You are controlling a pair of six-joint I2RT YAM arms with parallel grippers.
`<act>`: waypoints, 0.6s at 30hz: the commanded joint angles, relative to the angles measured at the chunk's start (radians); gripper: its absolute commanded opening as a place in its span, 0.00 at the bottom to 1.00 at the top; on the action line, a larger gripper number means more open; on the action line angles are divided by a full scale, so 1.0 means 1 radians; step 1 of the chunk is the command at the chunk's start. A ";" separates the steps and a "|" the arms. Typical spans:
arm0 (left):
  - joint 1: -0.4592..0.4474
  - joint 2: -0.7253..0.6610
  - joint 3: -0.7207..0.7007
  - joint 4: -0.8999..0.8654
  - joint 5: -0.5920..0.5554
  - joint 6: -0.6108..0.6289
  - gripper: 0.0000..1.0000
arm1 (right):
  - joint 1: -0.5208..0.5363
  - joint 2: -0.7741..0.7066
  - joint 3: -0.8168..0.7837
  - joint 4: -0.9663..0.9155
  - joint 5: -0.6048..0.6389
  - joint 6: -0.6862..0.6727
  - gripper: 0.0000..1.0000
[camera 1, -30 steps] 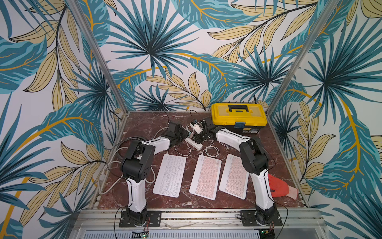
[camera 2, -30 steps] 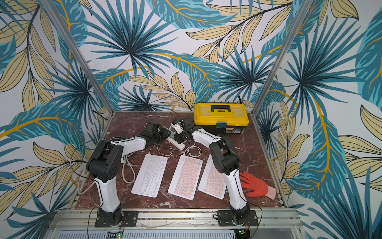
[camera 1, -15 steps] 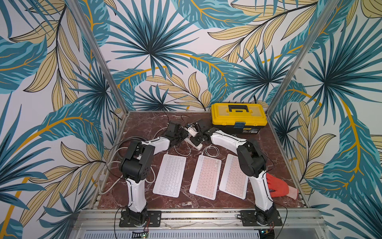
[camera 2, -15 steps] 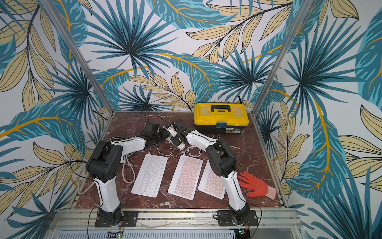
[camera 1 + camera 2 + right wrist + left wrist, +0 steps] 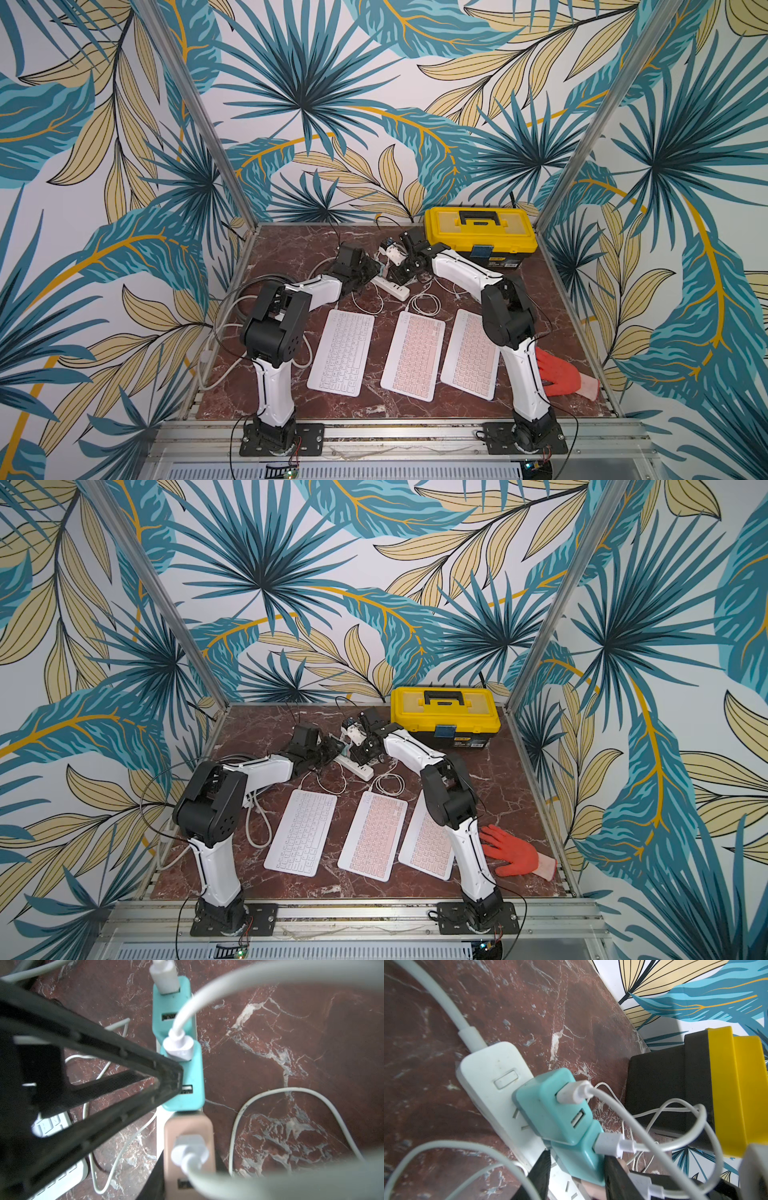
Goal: Unplug the wireless keyboard
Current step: Remove the plug from the socket.
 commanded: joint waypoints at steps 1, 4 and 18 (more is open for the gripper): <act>0.010 0.056 -0.059 -0.212 -0.057 0.018 0.43 | -0.003 -0.084 -0.033 0.134 0.034 0.018 0.22; 0.011 0.058 -0.058 -0.212 -0.057 0.018 0.43 | 0.037 -0.122 -0.109 0.216 0.134 -0.062 0.22; 0.023 0.061 -0.067 -0.212 -0.057 0.016 0.43 | 0.044 -0.150 -0.140 0.223 0.200 -0.097 0.22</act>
